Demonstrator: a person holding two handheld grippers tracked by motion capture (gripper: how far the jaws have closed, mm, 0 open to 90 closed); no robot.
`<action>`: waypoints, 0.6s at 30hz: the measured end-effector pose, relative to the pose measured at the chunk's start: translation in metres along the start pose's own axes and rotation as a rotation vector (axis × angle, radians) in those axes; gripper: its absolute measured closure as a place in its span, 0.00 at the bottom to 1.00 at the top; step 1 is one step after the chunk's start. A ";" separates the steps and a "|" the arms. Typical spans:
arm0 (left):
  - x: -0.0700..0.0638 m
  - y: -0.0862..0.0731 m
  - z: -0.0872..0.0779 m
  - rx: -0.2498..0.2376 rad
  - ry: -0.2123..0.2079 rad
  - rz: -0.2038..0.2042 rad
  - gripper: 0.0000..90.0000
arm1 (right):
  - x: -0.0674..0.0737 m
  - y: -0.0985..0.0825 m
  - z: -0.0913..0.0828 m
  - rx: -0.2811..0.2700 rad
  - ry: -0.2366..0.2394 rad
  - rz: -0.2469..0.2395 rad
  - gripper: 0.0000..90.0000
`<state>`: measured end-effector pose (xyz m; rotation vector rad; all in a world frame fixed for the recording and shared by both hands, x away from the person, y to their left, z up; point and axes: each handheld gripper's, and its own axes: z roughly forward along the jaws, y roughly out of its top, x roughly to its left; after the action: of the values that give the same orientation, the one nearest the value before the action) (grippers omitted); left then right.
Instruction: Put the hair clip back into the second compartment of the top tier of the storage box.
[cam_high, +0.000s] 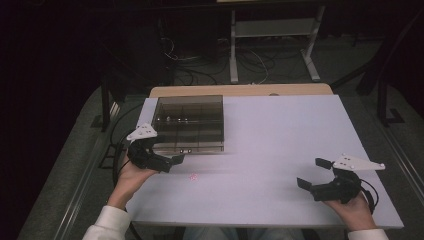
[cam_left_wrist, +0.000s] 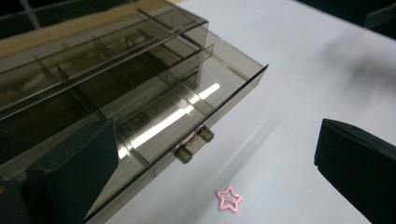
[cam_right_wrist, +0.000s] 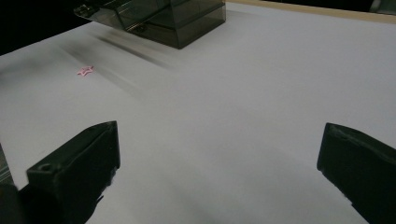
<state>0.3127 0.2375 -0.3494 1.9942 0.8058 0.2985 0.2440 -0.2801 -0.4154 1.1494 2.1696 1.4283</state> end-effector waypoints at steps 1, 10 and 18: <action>-0.001 -0.001 0.000 -0.005 0.006 0.005 0.00 | 0.000 0.000 0.000 0.001 -0.001 0.000 0.00; -0.007 -0.011 0.000 -0.021 0.036 0.012 0.00 | 0.000 0.000 0.000 0.002 -0.005 -0.001 0.00; -0.014 -0.022 0.007 -0.007 0.032 0.014 0.00 | 0.000 0.000 0.000 0.004 -0.004 -0.003 0.00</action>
<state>0.2967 0.2311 -0.3697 1.9936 0.8105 0.3416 0.2439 -0.2800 -0.4158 1.1496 2.1707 1.4202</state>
